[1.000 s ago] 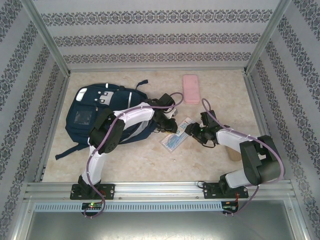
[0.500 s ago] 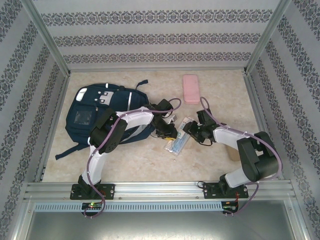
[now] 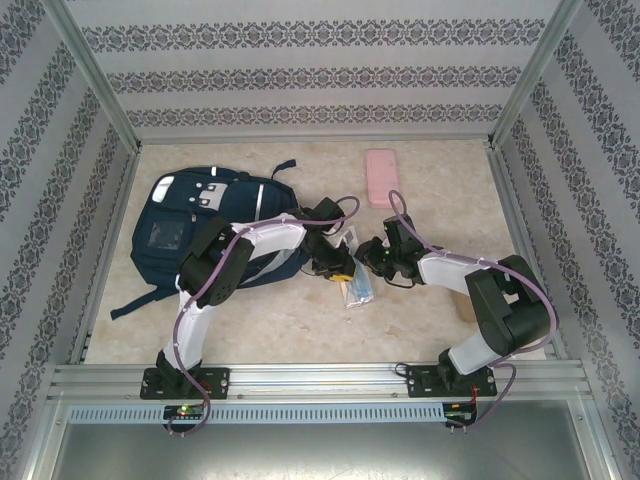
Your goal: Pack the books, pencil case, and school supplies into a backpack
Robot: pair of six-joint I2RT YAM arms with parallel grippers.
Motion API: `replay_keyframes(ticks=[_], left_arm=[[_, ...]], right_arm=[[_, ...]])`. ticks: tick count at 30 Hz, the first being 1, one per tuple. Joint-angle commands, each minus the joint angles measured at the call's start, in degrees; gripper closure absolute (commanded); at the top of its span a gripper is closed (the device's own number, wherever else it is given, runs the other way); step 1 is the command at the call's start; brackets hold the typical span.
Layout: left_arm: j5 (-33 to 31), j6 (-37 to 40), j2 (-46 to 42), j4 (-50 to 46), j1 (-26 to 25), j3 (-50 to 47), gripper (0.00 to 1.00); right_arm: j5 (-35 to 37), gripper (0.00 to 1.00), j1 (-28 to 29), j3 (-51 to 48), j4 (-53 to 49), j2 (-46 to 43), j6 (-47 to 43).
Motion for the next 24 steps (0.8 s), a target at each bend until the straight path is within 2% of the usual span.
replay_keyframes(ticks=[1,3,4,11,15,19,22,24], left_arm=[[-1.0,1.4,-1.3,0.4,-0.1,1.8,0.79],[-2.1,2.3,-2.3,-1.1,0.3,2.2,0.79],[-2.7,2.8,-2.8,-1.9,0.5,2.3,0.79],[-9.1,6.7,-9.0,-9.9,3.9,4.1,0.79],[-18.2,10.2,-13.1,-17.1,7.0,7.1,0.79],[-30.6,15.4,-15.4,-24.4,8.0,11.9,0.73],[-39.3,18.7,-14.6,-27.1,8.0,13.5,0.69],[-43.0,20.2,-12.4,-29.5,8.0,15.1,0.66]], right_arm=[[-6.4,0.77,0.0,-0.8,2.5,0.1,0.0],[-6.1,0.90,-0.5,-1.2,2.2,0.1,-0.7],[-5.9,0.93,-0.6,-1.2,1.9,0.2,-1.0],[-6.6,0.99,-2.6,-1.4,1.0,-2.1,-2.1],[-7.3,1.00,-3.9,-1.5,0.3,-5.6,-2.8],[-7.1,1.00,-4.5,-0.9,-1.6,-8.7,-3.9],[-7.3,1.00,-4.7,-0.4,-2.0,-9.4,-3.9],[-7.8,1.00,-4.7,-0.2,-1.8,-9.3,-3.6]])
